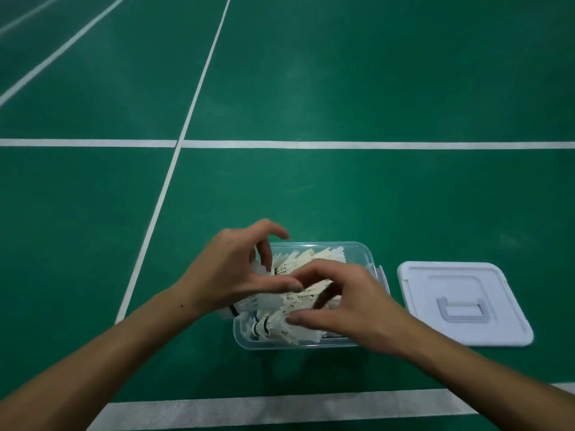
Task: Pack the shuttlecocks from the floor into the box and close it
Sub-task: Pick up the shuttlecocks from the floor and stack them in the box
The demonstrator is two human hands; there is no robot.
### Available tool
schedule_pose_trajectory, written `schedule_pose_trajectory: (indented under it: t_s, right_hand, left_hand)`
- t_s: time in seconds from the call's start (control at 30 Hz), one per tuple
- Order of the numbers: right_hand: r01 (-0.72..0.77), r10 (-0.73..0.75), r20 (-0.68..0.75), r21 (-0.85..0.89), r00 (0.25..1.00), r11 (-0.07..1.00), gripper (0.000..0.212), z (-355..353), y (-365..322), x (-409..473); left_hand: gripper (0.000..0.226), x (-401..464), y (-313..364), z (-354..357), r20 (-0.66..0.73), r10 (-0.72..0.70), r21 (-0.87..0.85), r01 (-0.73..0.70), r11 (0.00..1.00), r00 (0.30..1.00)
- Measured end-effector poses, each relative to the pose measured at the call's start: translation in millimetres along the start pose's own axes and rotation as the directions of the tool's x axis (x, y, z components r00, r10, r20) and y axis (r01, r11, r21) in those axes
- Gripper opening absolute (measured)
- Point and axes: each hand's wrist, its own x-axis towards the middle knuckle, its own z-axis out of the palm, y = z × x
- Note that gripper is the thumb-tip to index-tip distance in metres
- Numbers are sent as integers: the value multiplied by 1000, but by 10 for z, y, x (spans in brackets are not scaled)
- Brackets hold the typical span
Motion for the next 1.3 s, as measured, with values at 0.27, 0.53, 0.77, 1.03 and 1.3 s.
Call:
schedule_pose_trajectory:
  t_s: [0.27,0.53,0.77,1.03,1.3]
  right_hand:
    - [70,-57,-143,88,988,994,20,112,14,144]
    - [-72,76,-345,23,936,997,19,-310,515,-382]
    - [-170,139,-276,-91,951,981,19,-68,788,-580]
    - [-264,253,-169,-46,953,963,19,152,942,-392]
    - [-430,429,-30,-10,903,903,25,66,1033,-219]
  left_hand:
    - [64,219,165,163,-154,-61,-97,46,994,986]
    - [69,-296,-263,249,219,-89,33,84,996,972]
    - [73,-532,-281,589,283,-36,234,-32,972,959]
    - [64,-481,-193,913,88,-88,374,49,926,992]
    - [56,-352,-235,1062,232,-139,286,69,956,963]
